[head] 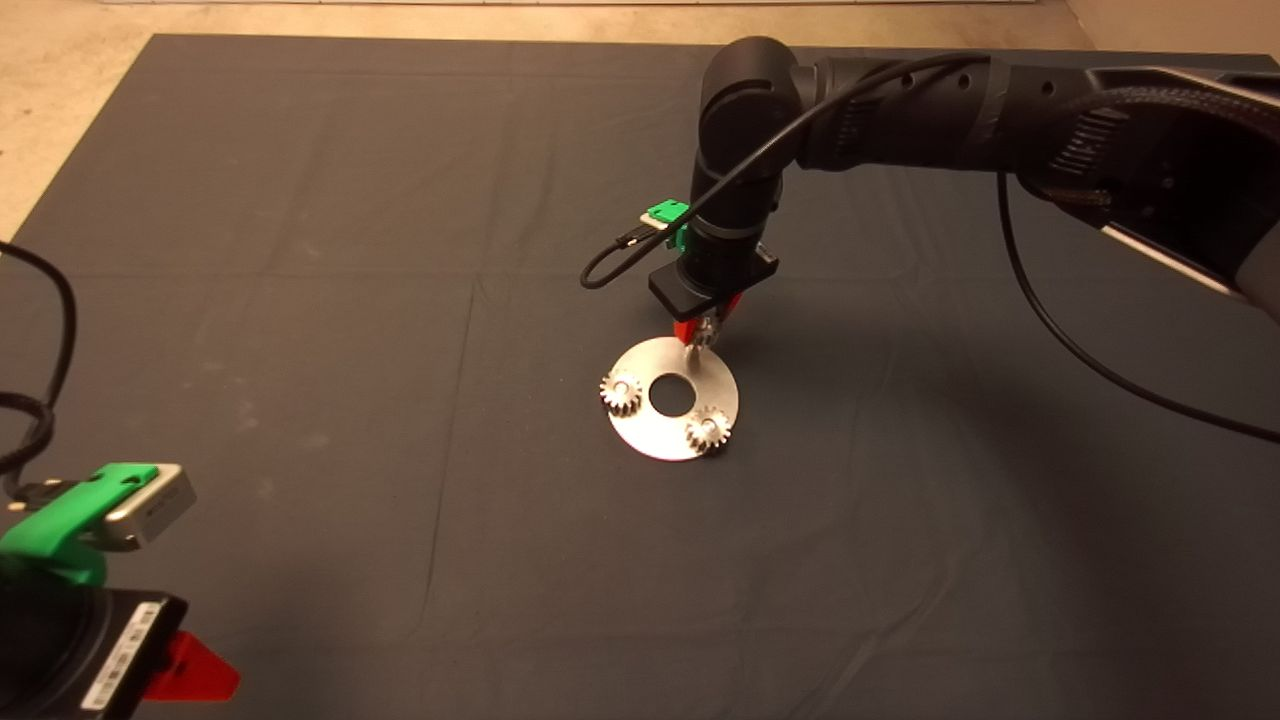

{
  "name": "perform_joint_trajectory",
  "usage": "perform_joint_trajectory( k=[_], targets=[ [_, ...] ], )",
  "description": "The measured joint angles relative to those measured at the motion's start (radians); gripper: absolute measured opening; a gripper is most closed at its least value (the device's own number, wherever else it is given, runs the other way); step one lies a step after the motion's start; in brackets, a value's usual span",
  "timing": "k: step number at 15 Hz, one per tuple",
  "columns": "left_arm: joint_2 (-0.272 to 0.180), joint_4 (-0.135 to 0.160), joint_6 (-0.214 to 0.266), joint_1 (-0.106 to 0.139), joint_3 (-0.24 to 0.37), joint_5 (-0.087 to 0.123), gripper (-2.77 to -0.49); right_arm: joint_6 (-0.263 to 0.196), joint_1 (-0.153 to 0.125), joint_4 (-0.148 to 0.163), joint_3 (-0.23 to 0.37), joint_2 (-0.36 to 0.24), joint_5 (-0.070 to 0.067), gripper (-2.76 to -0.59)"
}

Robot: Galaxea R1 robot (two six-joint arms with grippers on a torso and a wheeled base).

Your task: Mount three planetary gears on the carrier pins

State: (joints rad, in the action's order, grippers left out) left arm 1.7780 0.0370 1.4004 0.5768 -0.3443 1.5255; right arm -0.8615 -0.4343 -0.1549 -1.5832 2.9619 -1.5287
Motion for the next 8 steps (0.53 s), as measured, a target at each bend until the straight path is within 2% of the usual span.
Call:
perform_joint_trajectory(
  k=[4, 8],
  targets=[
    [0.000, 0.000, 0.000, 0.000, 0.000, 0.000, -1.22, 0.000, 0.023, 0.000, 0.000, 0.000, 0.000, -2.29],
    [-0.001, 0.000, 0.000, 0.000, 0.000, 0.000, -1.22, 0.000, 0.024, 0.000, 0.000, 0.000, -0.001, -2.29]
  ],
)
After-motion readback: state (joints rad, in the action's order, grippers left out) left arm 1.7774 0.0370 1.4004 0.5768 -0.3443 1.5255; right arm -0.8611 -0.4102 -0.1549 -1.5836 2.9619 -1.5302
